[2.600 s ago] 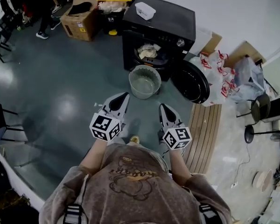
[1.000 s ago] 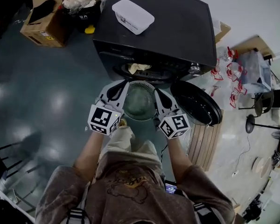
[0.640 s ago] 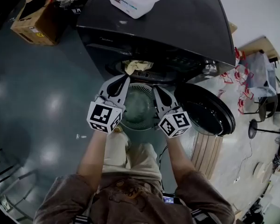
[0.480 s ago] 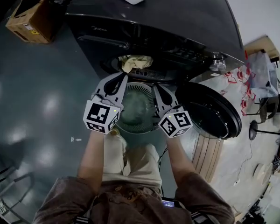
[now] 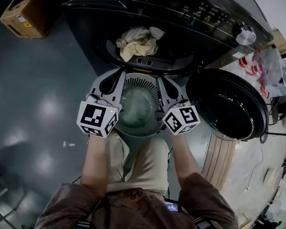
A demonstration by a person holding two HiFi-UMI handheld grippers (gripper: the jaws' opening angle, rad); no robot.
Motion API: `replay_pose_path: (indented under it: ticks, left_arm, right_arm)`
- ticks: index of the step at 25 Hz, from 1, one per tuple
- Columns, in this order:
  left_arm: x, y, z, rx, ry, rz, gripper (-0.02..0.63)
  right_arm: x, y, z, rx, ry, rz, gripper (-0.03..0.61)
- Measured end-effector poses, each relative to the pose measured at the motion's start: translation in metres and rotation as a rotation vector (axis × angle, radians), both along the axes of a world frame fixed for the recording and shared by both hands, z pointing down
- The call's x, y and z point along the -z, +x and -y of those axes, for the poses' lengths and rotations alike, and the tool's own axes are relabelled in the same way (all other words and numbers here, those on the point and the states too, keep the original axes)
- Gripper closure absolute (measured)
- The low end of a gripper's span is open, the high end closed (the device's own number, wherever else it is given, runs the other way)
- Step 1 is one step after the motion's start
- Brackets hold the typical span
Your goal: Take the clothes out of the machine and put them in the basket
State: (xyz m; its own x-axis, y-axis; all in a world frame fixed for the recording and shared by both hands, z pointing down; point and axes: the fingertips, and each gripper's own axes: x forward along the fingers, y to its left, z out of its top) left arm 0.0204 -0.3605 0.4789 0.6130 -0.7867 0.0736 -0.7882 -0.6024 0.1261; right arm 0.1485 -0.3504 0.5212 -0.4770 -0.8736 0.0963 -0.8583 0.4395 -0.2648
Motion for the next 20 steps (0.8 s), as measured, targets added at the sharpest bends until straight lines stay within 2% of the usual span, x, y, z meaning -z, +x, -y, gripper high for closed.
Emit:
replay_pose_path:
  ticks: [9, 16, 20]
  left_arm:
    - [-0.023, 0.009, -0.029, -0.011, 0.064, 0.045, 0.607]
    - [-0.030, 0.002, -0.043, 0.018, 0.057, -0.011, 0.607]
    - [-0.033, 0.007, -0.050, 0.003, 0.045, 0.007, 0.607]
  right_arm:
    - [-0.015, -0.002, -0.028, 0.023, 0.074, -0.016, 0.583]
    - [-0.018, 0.004, -0.053, 0.007, 0.078, -0.020, 0.583]
    - [-0.016, 0.005, -0.060, 0.009, 0.086, -0.026, 0.583]
